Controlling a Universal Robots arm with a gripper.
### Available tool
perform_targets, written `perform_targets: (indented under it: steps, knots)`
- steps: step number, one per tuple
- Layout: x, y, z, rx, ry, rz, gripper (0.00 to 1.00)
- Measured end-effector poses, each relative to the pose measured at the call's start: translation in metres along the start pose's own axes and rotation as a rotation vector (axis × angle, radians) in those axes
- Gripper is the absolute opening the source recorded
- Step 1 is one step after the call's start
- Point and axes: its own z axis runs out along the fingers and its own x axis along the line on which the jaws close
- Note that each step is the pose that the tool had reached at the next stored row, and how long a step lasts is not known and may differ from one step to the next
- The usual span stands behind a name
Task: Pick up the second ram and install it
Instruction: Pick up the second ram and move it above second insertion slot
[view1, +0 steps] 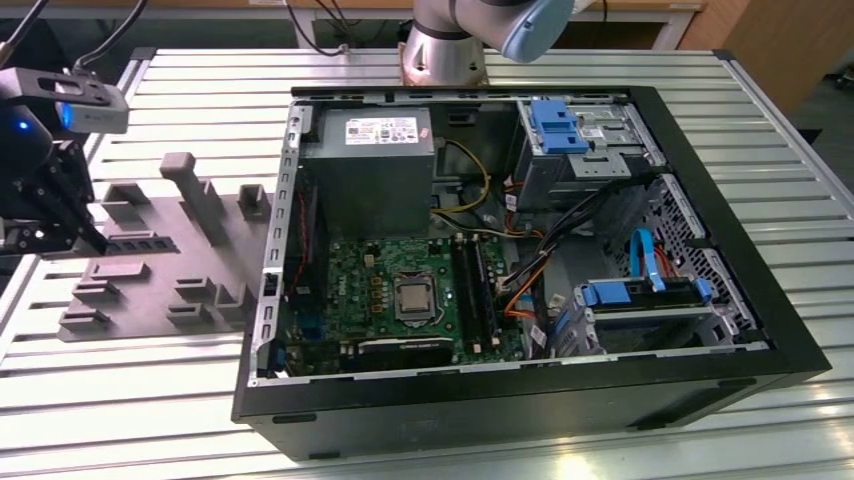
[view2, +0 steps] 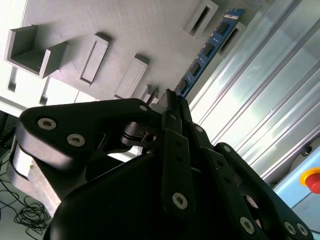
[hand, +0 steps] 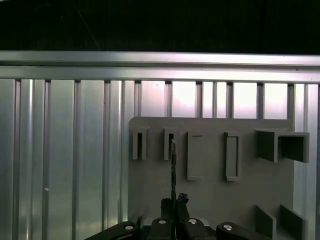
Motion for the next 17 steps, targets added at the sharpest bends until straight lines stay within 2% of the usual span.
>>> perform_targets:
  steps: [17]
  knots:
    - [0.0000, -0.0001, -0.0071, -0.0001, 0.0000, 0.000, 0.14]
